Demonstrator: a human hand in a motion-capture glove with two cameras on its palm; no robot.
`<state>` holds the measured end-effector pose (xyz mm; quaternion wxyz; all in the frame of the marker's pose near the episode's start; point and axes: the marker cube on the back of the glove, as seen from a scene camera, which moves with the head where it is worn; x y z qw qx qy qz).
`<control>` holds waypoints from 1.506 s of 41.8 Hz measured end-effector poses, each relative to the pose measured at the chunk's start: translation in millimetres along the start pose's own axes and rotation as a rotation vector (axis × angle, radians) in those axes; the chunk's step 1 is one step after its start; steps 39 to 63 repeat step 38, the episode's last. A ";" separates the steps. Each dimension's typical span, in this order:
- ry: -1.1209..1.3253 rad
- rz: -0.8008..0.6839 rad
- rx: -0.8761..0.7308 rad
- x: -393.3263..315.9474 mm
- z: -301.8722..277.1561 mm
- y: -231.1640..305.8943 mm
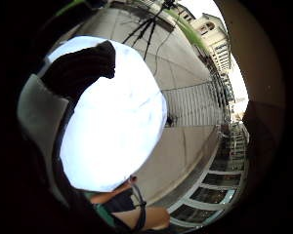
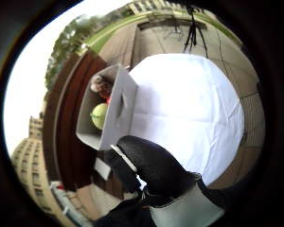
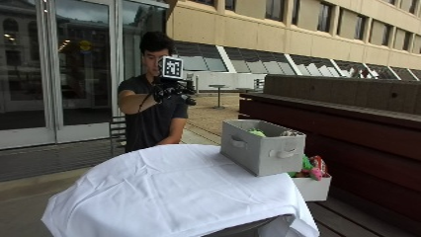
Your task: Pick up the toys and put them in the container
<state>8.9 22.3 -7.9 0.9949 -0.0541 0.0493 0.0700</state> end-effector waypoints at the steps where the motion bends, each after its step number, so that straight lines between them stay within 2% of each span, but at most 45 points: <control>1: 0.002 -0.064 0.038 12.1 7.1 -2.2; 4: 0.006 -0.140 0.090 41.6 24.7 -5.7; 8: -0.010 -0.103 0.090 65.8 39.6 -2.5; 12: -0.032 -0.056 0.018 77.4 45.8 10.8; 16: -0.041 -0.085 0.093 93.5 58.9 11.5; 19: -0.043 -0.084 0.082 99.8 64.8 21.7; 24: -0.042 -0.088 0.065 106.5 70.2 28.5; 29: -0.038 0.054 0.026 105.8 72.4 35.9; 63: -0.050 0.067 0.002 108.2 77.8 41.6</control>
